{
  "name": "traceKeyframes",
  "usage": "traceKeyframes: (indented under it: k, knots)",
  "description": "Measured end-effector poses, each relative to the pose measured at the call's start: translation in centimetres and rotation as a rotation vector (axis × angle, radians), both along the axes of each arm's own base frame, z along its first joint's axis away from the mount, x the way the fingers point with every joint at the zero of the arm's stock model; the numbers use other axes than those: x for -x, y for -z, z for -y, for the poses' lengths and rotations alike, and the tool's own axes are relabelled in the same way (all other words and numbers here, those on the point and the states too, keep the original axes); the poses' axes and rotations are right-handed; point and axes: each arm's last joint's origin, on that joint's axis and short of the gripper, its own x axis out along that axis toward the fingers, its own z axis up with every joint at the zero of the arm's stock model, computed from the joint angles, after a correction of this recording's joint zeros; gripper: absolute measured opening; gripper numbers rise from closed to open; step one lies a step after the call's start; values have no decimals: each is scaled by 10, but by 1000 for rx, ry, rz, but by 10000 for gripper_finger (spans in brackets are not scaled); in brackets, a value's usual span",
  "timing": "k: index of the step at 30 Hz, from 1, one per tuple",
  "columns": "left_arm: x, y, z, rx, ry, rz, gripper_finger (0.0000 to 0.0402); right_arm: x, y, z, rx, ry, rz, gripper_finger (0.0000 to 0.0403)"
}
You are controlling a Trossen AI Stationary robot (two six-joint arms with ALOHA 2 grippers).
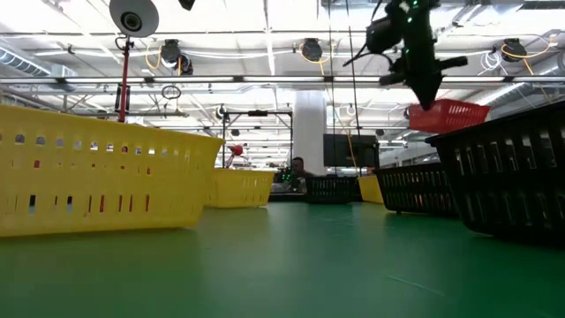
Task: Stack baskets by color
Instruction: Stack the bottom right red bin on the top red bin
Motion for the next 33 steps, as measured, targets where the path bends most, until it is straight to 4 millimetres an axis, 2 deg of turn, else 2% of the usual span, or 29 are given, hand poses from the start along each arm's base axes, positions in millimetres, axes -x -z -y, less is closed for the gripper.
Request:
traceKeyframes:
  k: [13, 22, 33]
  knots:
    - [0, 0, 0, -6, 2, -1, 33, -23, 40, 25, -73, 28, -76, 8]
    - [0, 0, 0, -7, 3, -1, 33, -25, 51, 28, -64, 54, -101, 10]
    - [0, 0, 0, -8, 3, -1, 33, -21, 76, 29, -85, 49, -121, 10]
